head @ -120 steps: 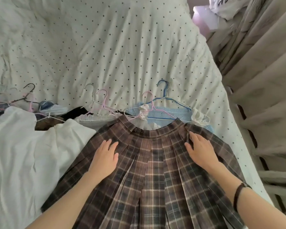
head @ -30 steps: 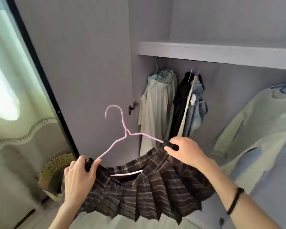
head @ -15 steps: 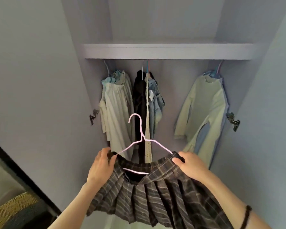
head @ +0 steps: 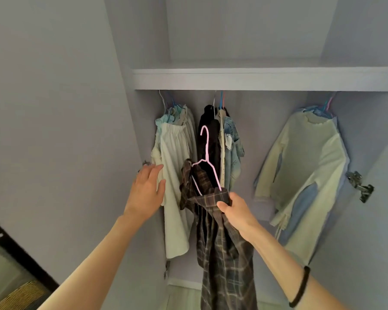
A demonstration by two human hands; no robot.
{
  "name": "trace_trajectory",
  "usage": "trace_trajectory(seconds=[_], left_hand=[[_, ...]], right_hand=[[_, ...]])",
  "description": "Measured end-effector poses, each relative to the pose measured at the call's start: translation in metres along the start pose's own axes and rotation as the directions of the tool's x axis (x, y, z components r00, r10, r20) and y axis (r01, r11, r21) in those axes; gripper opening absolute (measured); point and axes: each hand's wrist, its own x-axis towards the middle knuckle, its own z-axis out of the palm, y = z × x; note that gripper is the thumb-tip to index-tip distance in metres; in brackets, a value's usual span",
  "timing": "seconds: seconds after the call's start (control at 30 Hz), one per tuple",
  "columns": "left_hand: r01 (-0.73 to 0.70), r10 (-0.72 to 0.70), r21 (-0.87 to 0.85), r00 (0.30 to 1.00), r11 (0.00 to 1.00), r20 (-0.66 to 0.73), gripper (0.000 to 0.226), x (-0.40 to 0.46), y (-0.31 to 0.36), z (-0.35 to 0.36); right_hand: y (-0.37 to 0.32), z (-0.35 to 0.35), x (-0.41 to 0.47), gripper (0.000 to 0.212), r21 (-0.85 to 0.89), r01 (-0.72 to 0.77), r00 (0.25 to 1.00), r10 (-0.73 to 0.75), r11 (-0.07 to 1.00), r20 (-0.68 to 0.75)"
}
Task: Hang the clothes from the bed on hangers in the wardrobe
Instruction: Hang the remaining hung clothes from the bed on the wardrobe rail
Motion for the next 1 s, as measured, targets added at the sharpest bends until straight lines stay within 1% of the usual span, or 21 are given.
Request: trace_trajectory(seconds=[0.1, 0.17, 0.27, 0.33, 0.43, 0.5, 0.63, 0.8, 1.0], left_hand=[[-0.042, 0.045, 0.047, 0.997, 0.998, -0.062, 0.039, 0.05, -0.002, -0.005], [-0.077, 0.085, 0.08, 0.992, 0.994, -0.098, 0.04, 0.084, -0.003, -0.008], [-0.092, 0.109, 0.113, 0.981, 0.989, -0.16, 0.042, 0.138, -0.006, -0.011], [-0.093, 0.119, 0.137, 0.974, 0.986, -0.191, 0.044, 0.17, -0.006, -0.014], [-0.116, 0.159, 0.195, 0.962, 0.974, -0.22, 0.046, 0.213, -0.007, -0.019], [-0.117, 0.17, 0.228, 0.959, 0.967, -0.229, 0.048, 0.235, -0.01, -0.022], [-0.11, 0.179, 0.284, 0.957, 0.952, -0.229, 0.054, 0.266, -0.018, -0.025], [-0.094, 0.18, 0.3, 0.945, 0.949, -0.273, 0.047, 0.299, -0.03, -0.033], [-0.119, 0.225, 0.304, 0.911, 0.945, -0.346, 0.044, 0.307, -0.041, -0.028]], right_hand=[[-0.015, 0.009, 0.039, 0.019, -0.045, 0.086, 0.995, -0.088, 0.995, -0.055], [-0.022, 0.018, 0.066, 0.025, -0.076, 0.105, 0.989, -0.112, 0.992, -0.097], [-0.03, 0.034, 0.108, 0.029, -0.094, 0.137, 0.983, -0.147, 0.986, -0.109], [-0.04, 0.041, 0.133, 0.029, -0.096, 0.164, 0.976, -0.175, 0.982, -0.13], [-0.059, 0.045, 0.17, 0.02, -0.112, 0.234, 0.951, -0.251, 0.966, -0.18], [-0.073, 0.047, 0.193, 0.021, -0.139, 0.259, 0.937, -0.283, 0.956, -0.205], [-0.09, 0.056, 0.227, 0.024, -0.172, 0.279, 0.921, -0.314, 0.945, -0.231], [-0.107, 0.065, 0.267, 0.024, -0.144, 0.288, 0.906, -0.318, 0.947, -0.279], [-0.127, 0.071, 0.308, 0.021, -0.164, 0.314, 0.871, -0.352, 0.935, -0.341]])
